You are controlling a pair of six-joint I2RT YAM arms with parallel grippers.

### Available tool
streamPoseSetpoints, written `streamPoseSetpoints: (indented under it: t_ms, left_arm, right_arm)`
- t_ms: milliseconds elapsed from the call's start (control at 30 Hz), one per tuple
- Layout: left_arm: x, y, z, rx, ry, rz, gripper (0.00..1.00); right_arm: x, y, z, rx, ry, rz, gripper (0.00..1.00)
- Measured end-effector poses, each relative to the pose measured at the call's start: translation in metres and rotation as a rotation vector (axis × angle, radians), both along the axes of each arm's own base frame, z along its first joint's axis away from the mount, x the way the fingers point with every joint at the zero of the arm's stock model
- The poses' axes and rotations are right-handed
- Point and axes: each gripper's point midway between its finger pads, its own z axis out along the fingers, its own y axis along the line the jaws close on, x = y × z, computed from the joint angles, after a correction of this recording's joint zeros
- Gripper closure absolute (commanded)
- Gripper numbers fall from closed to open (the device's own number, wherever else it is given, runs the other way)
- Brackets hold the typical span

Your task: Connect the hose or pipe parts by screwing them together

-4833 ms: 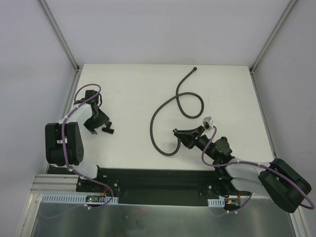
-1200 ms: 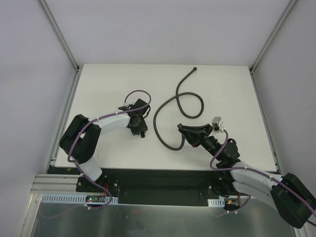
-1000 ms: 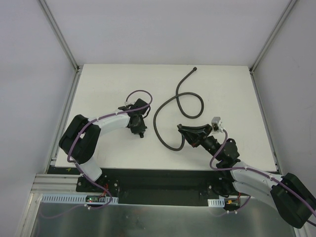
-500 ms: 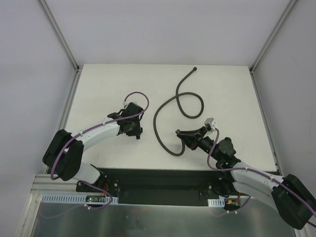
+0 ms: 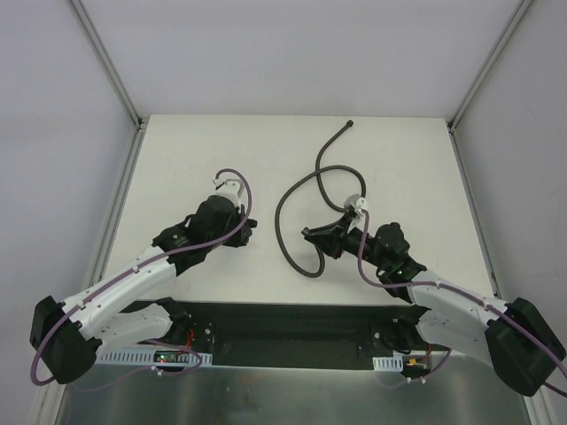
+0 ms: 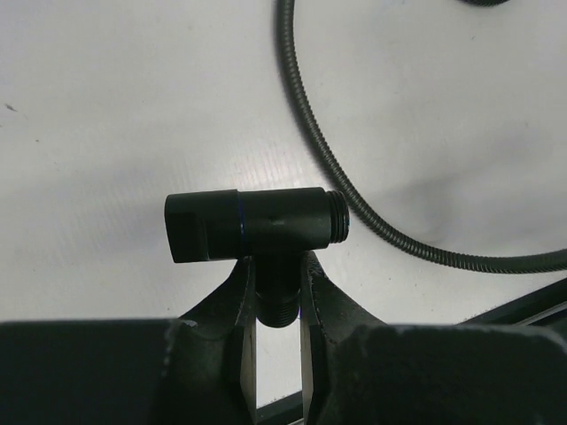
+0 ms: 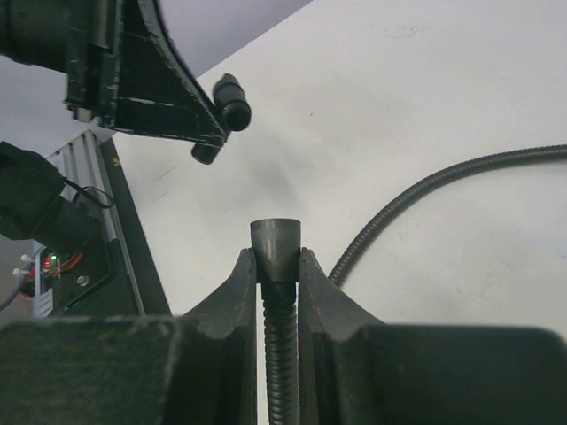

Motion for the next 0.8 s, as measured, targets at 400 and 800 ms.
streamPoseSetpoints:
  t_ms: [400,800]
  left_arm:
    - [0.006,0.009,0.04,0.069,-0.096,-0.041,1.0]
    - [-0.008,-0.004,0.054,0.078,0.064,-0.102,1.0]
  right_arm:
    - [0.035,0.011,0.032,-0.377,-0.394,-0.033,0.99]
    - [0.033,0.036,0.011,-0.724,-0.817,0.133,0.99]
